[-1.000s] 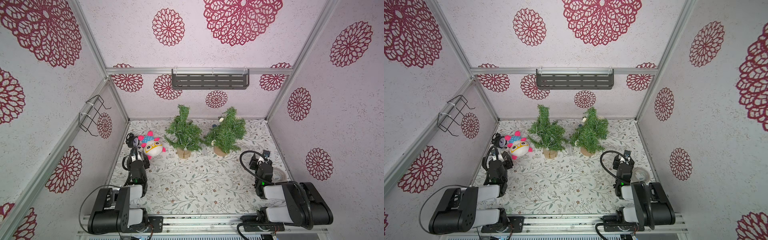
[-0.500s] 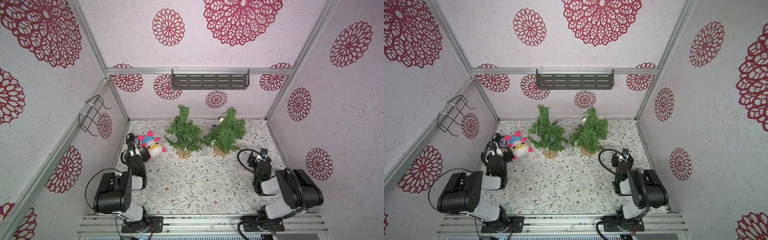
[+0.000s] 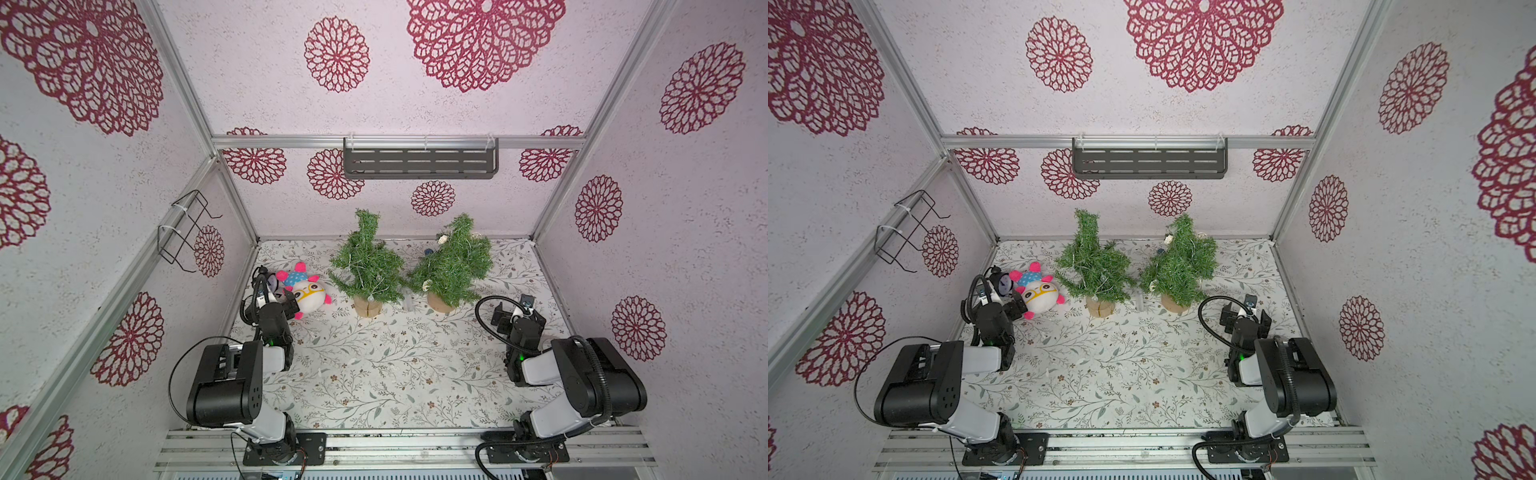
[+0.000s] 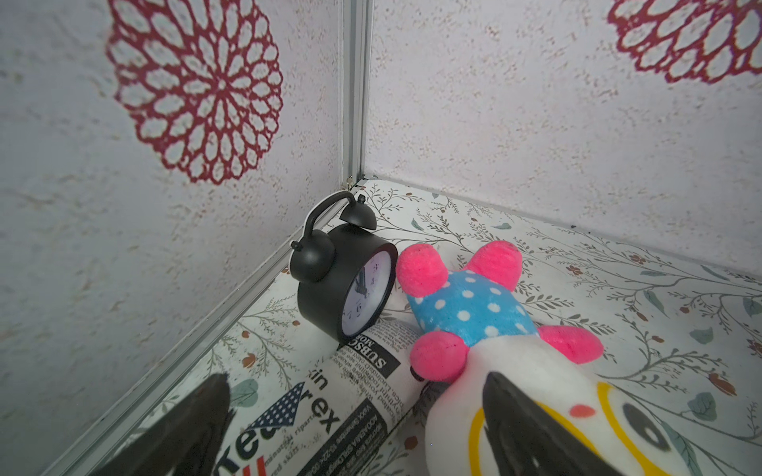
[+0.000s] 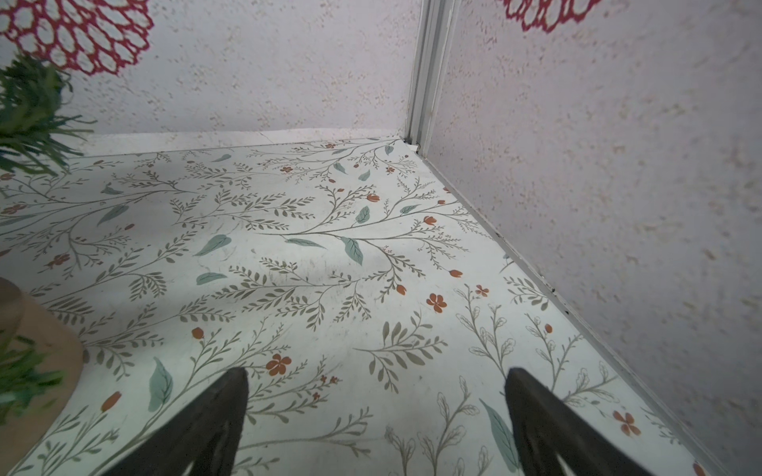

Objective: Wrap string light around the christmas tree
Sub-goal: Reset both arms

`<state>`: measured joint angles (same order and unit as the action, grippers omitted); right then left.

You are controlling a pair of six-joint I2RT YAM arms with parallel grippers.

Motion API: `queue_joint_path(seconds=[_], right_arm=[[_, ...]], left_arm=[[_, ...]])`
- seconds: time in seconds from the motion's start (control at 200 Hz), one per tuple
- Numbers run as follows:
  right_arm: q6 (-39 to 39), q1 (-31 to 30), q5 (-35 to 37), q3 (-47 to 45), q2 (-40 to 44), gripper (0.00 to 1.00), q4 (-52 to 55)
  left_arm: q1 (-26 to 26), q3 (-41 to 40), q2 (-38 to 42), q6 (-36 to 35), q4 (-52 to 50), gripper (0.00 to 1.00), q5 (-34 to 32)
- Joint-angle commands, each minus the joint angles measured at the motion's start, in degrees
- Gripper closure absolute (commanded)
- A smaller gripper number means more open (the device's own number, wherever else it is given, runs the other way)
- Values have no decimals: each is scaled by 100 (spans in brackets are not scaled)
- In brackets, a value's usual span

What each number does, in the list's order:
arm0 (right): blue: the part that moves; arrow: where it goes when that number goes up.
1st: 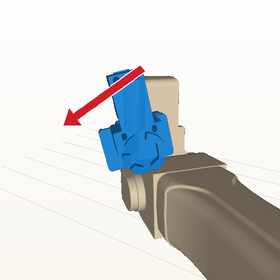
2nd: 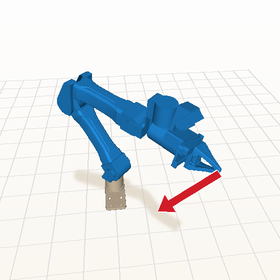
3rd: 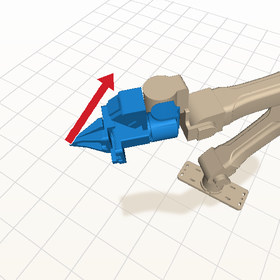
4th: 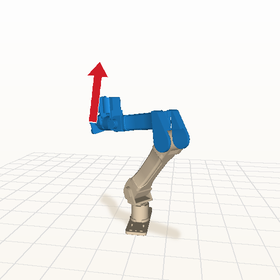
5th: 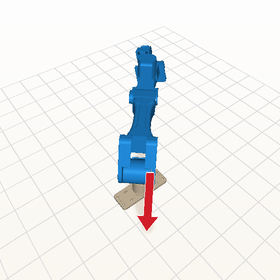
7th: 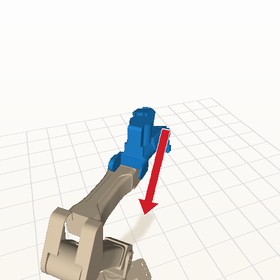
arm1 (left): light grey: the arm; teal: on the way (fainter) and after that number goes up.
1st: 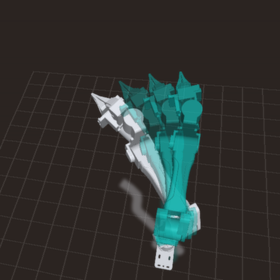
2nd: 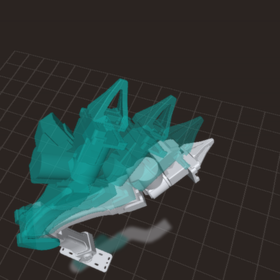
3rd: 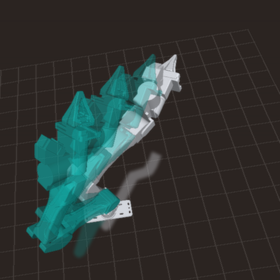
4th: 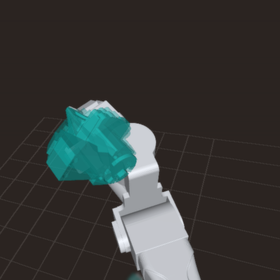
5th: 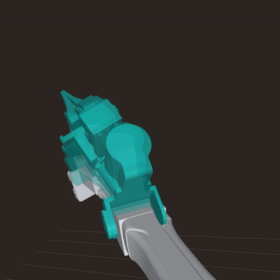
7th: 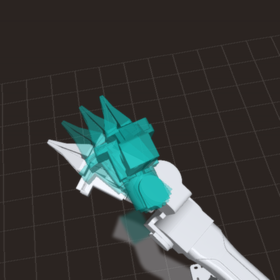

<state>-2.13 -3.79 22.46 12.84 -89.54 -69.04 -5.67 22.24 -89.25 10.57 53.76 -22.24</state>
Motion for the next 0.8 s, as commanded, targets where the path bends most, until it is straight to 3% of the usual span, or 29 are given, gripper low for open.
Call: queue_joint_path(seconds=[0.0, 0.796], right_arm=[[-90, 28, 92, 93, 143, 1, -136], [-86, 28, 93, 104, 138, 1, -137]], left_arm=[[5, 44, 22, -10, -56, 2, -66], [44, 79, 13, -55, -103, 2, -102]])
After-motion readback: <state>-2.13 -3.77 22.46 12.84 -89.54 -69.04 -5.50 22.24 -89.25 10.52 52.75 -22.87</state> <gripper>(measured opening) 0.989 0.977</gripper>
